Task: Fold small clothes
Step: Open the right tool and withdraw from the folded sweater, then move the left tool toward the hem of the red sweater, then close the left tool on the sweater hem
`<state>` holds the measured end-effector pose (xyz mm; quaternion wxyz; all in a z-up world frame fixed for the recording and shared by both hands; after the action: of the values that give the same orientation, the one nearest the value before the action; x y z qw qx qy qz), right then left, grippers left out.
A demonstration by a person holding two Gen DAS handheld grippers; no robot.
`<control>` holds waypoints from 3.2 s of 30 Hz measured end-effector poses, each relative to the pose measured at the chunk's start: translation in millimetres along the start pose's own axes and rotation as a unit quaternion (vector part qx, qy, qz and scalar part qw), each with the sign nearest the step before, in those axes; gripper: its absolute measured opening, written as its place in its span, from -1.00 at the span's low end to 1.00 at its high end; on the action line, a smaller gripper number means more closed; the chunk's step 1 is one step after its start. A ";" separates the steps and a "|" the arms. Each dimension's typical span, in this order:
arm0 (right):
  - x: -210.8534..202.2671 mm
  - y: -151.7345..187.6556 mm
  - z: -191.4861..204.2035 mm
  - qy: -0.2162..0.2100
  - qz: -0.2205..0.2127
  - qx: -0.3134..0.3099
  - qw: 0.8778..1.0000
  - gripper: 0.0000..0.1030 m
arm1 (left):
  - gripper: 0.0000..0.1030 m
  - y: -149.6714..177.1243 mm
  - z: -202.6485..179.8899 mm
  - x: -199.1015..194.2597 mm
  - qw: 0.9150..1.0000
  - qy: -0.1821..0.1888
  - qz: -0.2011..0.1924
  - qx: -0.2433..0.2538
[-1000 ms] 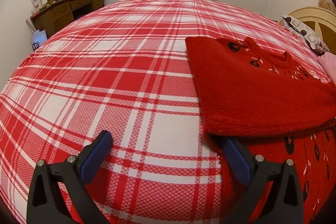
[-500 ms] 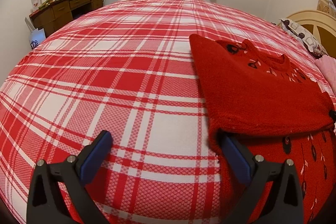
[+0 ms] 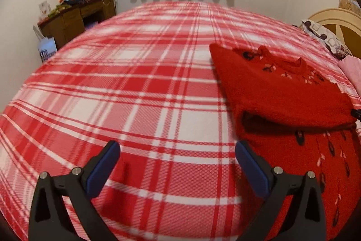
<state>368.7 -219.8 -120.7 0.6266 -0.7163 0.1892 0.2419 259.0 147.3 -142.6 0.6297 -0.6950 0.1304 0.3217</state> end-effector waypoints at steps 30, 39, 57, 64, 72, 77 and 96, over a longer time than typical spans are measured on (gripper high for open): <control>-20.1 26.0 5.4 -0.069 0.050 0.018 0.996 0.10 | 1.00 -0.1 -27.6 2.6 0.999 0.028 0.014 0.038; -51.2 62.1 0.2 -0.070 0.072 0.023 0.995 0.11 | 1.00 19.4 -35.7 -32.6 0.997 0.069 0.018 0.036; -91.9 105.5 7.0 -0.065 0.096 0.016 0.993 0.15 | 1.00 60.7 -41.5 -67.1 0.992 0.117 0.046 0.032; -107.2 118.2 7.8 -0.058 0.101 0.011 0.993 0.16 | 1.00 74.9 -43.6 -80.5 0.989 0.133 0.053 0.038; -129.1 130.4 10.6 -0.054 0.107 0.007 0.993 0.18 | 1.00 88.7 -44.6 -96.1 0.985 0.153 0.065 0.043; -141.7 140.8 18.1 -0.063 0.108 -0.001 0.992 0.18 | 0.86 101.4 -45.2 -106.4 0.980 0.176 0.084 0.040; -169.5 165.8 19.2 -0.071 0.089 0.004 0.994 0.18 | 0.18 141.4 -51.0 -135.2 0.959 0.240 0.148 0.022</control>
<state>133.9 -229.9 -157.3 0.6172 -0.6753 0.2084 0.3457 87.9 43.7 -171.8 0.5401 -0.7110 0.3859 0.2321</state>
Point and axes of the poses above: each gripper's, at about its wrist camera, not at the fingertips, and x roughly the way its jaws point, z to its left, y to its underside, the point moved 3 cm from there along x, roughly the way its jaws point, and after that the axes turned 8 degrees about -z, right-handed, at the moved point
